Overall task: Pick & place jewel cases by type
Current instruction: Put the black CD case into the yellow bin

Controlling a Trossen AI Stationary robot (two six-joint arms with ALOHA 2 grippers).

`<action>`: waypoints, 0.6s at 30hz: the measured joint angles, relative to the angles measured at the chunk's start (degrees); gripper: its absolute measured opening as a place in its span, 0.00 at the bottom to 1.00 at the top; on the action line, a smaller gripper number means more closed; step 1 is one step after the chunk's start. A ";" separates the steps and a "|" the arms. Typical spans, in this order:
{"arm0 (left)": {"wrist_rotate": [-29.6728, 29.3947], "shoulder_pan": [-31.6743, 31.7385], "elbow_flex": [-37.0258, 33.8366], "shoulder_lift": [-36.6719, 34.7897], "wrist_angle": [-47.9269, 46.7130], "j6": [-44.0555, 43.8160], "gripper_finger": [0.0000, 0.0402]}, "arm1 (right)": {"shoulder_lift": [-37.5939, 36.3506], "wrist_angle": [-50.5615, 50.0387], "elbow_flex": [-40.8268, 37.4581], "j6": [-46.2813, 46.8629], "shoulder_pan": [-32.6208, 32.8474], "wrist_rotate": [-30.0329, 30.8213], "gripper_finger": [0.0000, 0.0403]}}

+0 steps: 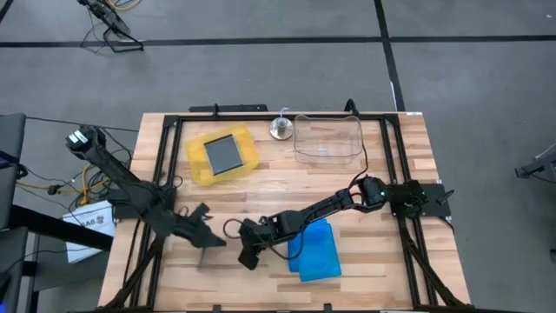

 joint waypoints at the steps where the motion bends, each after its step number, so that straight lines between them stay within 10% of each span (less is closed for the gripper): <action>1: 0.05 0.61 0.01 -0.64 0.25 -0.09 0.40 | 0.02 -0.07 0.14 -0.06 -0.20 0.34 0.00; 18: 4.87 1.97 0.04 1.12 -5.00 1.02 0.21 | 0.03 -1.27 0.72 -1.06 -1.18 -1.49 0.00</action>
